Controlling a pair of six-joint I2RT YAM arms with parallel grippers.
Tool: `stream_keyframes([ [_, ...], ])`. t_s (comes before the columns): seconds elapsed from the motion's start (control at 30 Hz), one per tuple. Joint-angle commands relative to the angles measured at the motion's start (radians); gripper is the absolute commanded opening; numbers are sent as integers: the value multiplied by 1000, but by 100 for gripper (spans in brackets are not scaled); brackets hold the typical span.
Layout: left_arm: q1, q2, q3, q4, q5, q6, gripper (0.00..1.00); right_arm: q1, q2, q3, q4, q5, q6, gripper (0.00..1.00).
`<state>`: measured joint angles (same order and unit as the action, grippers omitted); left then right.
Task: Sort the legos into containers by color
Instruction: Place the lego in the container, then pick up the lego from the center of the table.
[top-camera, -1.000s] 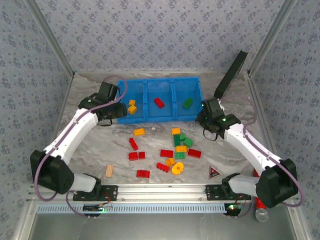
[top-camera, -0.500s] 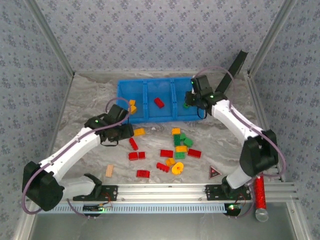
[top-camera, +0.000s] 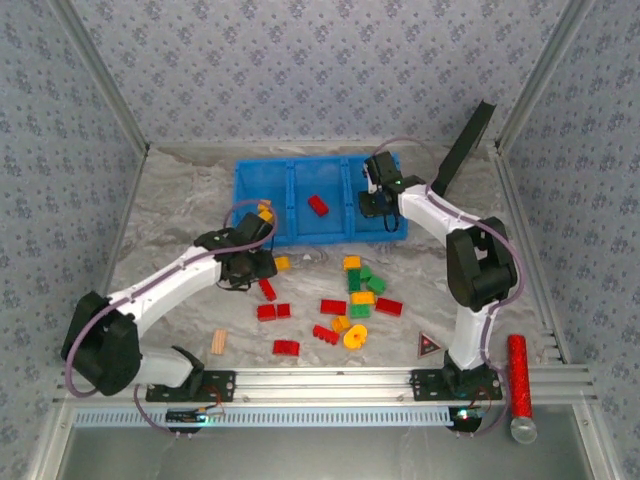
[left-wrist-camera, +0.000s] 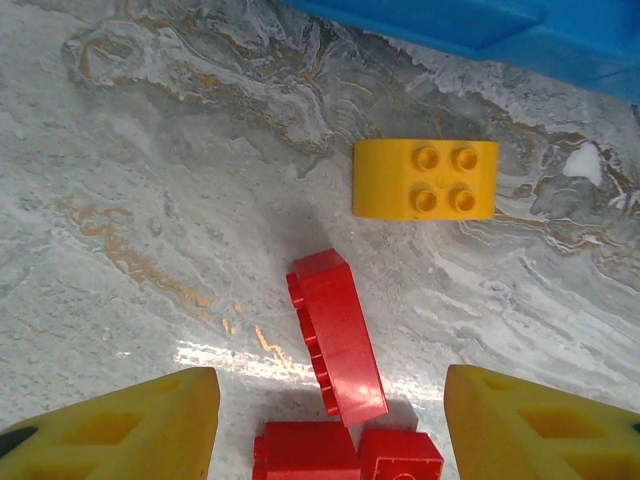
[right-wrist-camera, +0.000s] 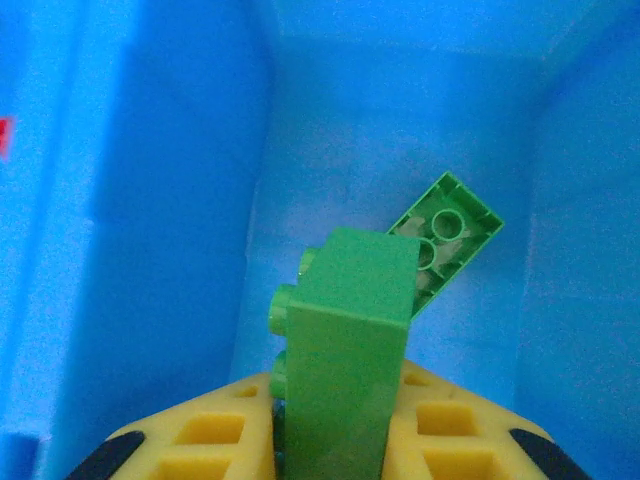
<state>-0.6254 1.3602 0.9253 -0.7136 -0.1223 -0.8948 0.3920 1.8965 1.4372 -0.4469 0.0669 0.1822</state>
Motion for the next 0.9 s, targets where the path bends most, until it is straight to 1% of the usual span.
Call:
stream_keyframes([
  [0.0, -15, 29, -15, 26, 10, -43, 62, -11, 1, 26, -10, 8, -20, 29],
  [0.1, -25, 54, -28, 28, -15, -62, 62, -12, 0, 31, -15, 6, -21, 32],
  [0.2, -31, 83, -32, 28, -14, -72, 62, -12, -8, 35, -23, 11, -26, 38],
  [0.23, -33, 93, -33, 59, -12, -75, 62, -12, -11, 37, -27, 11, -27, 41],
  [0.37, -43, 130, -32, 82, 2, -84, 62, -12, -30, 34, -32, 13, -26, 51],
  [0.7, -51, 189, -23, 87, 9, -90, 61, 5, -106, 31, -67, 31, -29, 54],
  [0.73, -51, 194, -27, 90, 12, -90, 61, 6, -119, 32, -75, 33, -25, 55],
  [0.8, -53, 206, -31, 98, 21, -93, 59, 10, -143, 27, -96, 39, -9, 57],
  [0.87, -55, 217, -41, 114, 32, -95, 53, 15, -180, 0, -104, 34, -8, 59],
])
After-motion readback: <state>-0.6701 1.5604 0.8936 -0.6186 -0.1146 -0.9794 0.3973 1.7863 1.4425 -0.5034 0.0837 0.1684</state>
